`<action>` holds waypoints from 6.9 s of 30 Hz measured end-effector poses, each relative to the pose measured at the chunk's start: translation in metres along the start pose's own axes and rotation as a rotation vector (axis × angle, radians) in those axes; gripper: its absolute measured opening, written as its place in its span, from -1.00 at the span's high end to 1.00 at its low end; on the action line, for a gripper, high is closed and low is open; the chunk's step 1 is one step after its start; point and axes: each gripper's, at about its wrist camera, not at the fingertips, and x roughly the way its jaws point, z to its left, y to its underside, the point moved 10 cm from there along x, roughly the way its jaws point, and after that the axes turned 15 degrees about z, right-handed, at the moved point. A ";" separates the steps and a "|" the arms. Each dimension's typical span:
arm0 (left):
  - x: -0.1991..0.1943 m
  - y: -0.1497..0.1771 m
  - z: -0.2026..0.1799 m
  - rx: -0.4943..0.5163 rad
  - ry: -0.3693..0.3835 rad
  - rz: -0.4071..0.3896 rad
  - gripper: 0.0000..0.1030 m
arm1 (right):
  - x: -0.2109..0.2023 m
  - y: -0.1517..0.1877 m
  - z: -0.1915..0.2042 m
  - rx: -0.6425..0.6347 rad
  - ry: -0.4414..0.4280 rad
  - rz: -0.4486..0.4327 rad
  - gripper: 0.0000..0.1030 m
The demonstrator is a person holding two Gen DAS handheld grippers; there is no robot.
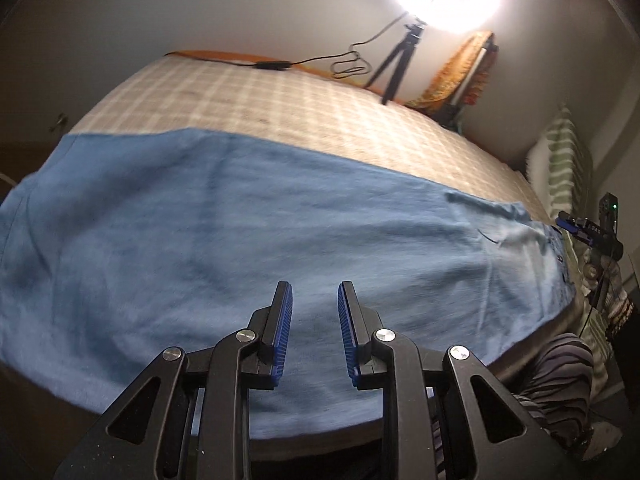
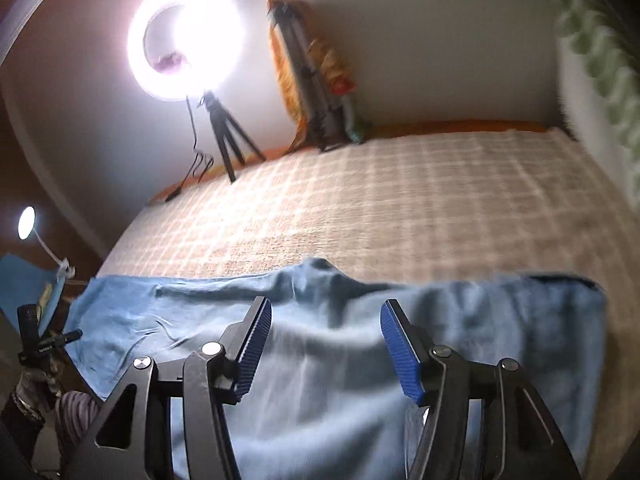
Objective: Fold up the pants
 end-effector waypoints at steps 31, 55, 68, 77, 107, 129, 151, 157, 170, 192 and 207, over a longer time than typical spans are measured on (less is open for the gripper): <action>0.006 0.009 0.035 -0.142 0.041 -0.045 0.30 | 0.120 -0.049 0.008 -0.266 0.146 0.251 0.92; -0.063 0.037 0.123 -0.441 -0.010 -0.205 -0.02 | 0.139 -0.029 0.211 -0.720 -0.069 0.260 0.32; -0.078 0.062 0.149 -0.508 -0.014 -0.224 -0.02 | 0.192 0.001 0.280 -0.902 -0.068 0.353 0.63; -0.085 0.070 0.165 -0.560 -0.030 -0.251 -0.02 | 0.177 -0.015 0.286 -0.923 0.069 0.260 1.00; -0.074 0.096 0.223 -0.794 0.214 -0.404 -0.03 | 0.099 0.013 0.331 -0.745 0.040 0.176 0.40; -0.090 0.086 0.228 -0.678 -0.002 -0.433 -0.04 | 0.108 0.039 0.365 -0.833 0.081 0.219 0.40; -0.078 0.051 0.218 -0.739 0.235 -0.460 -0.04 | 0.111 0.040 0.365 -0.827 0.070 0.219 0.38; -0.075 0.037 0.232 -0.751 0.170 -0.471 0.41 | 0.116 0.040 0.368 -0.798 0.047 0.253 0.22; -0.089 -0.013 0.139 -0.292 -0.035 -0.431 0.78 | 0.127 0.015 0.415 -0.640 -0.153 0.327 -0.25; -0.024 0.023 -0.015 0.248 -0.038 -0.201 0.78 | 0.241 0.007 0.514 -0.363 -0.610 0.584 -0.27; -0.045 0.023 -0.003 0.119 0.104 -0.252 0.78 | 0.248 0.002 0.488 -0.251 -0.629 0.579 -0.62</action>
